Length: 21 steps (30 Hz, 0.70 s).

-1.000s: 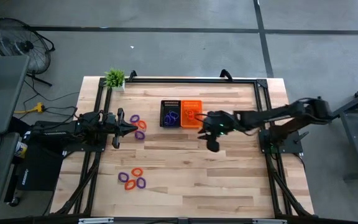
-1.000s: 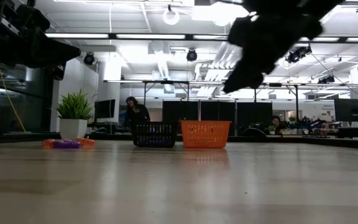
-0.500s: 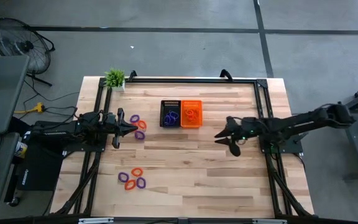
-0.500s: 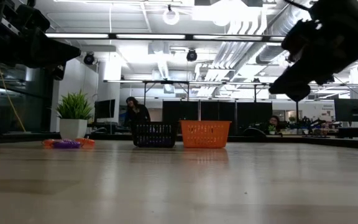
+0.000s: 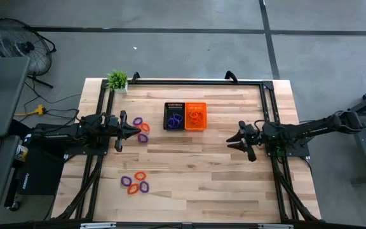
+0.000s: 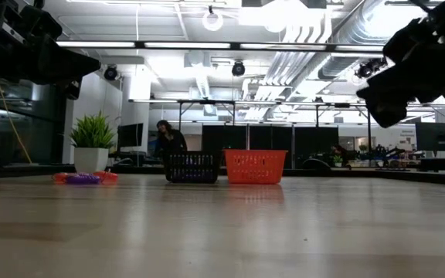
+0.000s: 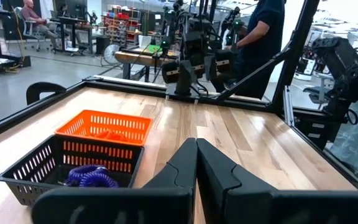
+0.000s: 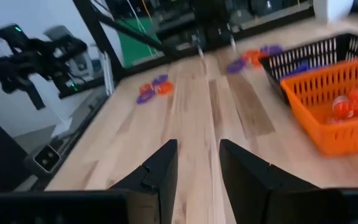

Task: Sort spring keychains into baskets
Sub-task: Put the purple spring keychain into the black basket

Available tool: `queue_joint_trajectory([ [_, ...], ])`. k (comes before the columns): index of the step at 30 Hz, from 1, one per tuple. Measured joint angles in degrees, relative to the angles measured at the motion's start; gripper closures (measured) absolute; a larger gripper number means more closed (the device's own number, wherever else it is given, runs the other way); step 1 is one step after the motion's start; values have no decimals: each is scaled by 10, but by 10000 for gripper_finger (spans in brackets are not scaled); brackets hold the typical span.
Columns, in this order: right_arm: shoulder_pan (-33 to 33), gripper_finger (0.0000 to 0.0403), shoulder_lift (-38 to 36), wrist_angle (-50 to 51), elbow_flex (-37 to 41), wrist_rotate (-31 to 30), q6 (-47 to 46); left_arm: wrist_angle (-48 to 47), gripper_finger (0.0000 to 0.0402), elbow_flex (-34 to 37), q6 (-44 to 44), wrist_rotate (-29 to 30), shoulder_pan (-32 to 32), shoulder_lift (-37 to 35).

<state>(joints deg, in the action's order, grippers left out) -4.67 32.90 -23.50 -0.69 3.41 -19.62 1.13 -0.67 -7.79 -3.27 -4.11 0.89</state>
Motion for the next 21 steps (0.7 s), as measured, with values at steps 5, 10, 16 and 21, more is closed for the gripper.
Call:
queue_joint_trajectory([
  [5, 0, 289, -34, -2, 1, 0, 33, 0, 400, 0, 0, 0, 0, 0],
  [10, 0, 289, -69, 22, 1, 11, 75, 0, 400, 0, 0, 0, 0, 0],
  [16, 0, 289, -124, 140, 1, 14, 96, 0, 400, 0, 0, 0, 0, 0],
  [21, 0, 289, -165, 216, 1, 10, 109, 0, 400, 0, 0, -2, 0, 0],
])
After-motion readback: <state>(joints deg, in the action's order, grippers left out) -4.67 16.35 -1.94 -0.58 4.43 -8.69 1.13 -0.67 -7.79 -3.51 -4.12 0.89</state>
